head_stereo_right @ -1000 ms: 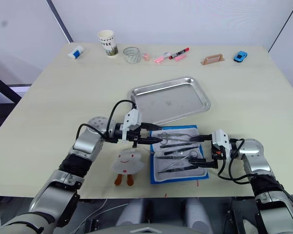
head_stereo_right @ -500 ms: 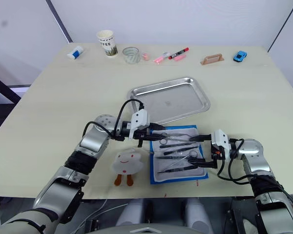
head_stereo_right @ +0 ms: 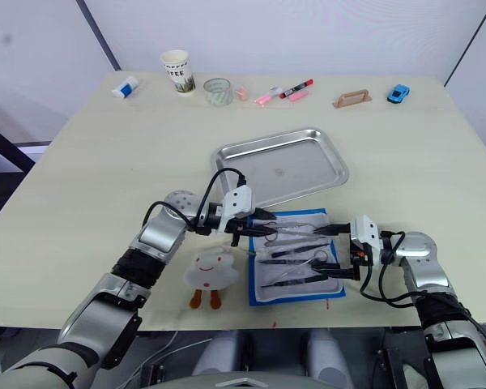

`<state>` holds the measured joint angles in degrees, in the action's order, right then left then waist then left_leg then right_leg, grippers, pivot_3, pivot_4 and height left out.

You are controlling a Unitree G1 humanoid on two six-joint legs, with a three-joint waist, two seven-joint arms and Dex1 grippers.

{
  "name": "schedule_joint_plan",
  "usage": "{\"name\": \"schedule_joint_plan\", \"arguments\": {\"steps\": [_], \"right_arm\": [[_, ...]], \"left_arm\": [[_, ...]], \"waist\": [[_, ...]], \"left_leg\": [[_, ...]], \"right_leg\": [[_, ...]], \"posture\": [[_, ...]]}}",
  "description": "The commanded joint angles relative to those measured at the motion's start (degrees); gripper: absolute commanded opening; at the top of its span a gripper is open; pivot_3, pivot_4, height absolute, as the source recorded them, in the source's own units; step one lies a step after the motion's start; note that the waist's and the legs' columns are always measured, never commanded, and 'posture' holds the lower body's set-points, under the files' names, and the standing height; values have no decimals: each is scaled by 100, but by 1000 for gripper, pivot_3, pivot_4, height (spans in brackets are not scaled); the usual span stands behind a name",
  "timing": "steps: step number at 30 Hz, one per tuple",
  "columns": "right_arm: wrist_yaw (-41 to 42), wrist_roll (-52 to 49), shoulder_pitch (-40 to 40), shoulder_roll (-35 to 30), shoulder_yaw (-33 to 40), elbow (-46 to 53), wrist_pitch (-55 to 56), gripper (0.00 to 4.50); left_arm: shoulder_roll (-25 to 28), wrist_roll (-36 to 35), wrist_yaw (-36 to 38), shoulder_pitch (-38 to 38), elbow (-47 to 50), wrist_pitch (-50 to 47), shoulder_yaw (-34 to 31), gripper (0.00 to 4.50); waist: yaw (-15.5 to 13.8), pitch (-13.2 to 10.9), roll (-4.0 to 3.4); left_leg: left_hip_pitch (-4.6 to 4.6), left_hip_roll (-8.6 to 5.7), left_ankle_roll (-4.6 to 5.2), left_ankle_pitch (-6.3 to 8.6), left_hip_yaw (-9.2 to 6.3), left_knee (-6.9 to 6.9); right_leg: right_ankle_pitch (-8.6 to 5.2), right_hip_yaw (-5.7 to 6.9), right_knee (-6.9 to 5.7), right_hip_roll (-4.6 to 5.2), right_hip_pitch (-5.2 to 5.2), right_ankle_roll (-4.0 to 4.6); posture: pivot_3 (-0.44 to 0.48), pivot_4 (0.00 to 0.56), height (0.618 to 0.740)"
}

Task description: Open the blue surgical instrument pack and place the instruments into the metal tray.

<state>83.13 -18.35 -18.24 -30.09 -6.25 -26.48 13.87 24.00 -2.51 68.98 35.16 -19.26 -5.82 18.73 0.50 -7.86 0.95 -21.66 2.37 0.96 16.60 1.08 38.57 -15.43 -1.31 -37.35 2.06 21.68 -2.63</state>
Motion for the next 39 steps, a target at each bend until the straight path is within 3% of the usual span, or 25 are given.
{"name": "schedule_joint_plan", "arguments": {"steps": [1, 26, 39], "right_arm": [[-54, 129, 134, -24, -49, -23, -93, 4500], [-128, 353, 110, -65, -270, -86, -214, 4500], [-114, 389, 73, -107, -347, -123, -275, 4500]], "left_arm": [[2, -7, 25, 77, 37, -48, 15, 169], [403, -297, 278, 27, 944, -997, -81, 73], [1161, -597, 411, -298, 1719, -1565, -294, 73]], "waist": [[0, 0, 0], [14, 0, 0], [27, 1, 2]], "left_leg": [[0, 0, 0, 0, 0, 0], [2, 1, 0, 0, -2, -1], [3, 2, 0, 0, -2, -1]], "right_leg": [[0, 0, 0, 0, 0, 0], [0, 0, -1, -1, 0, 0], [-1, -1, -2, -1, 0, 1]], "posture": [[0, 150, 740], [0, 150, 740], [0, 150, 740]]}}
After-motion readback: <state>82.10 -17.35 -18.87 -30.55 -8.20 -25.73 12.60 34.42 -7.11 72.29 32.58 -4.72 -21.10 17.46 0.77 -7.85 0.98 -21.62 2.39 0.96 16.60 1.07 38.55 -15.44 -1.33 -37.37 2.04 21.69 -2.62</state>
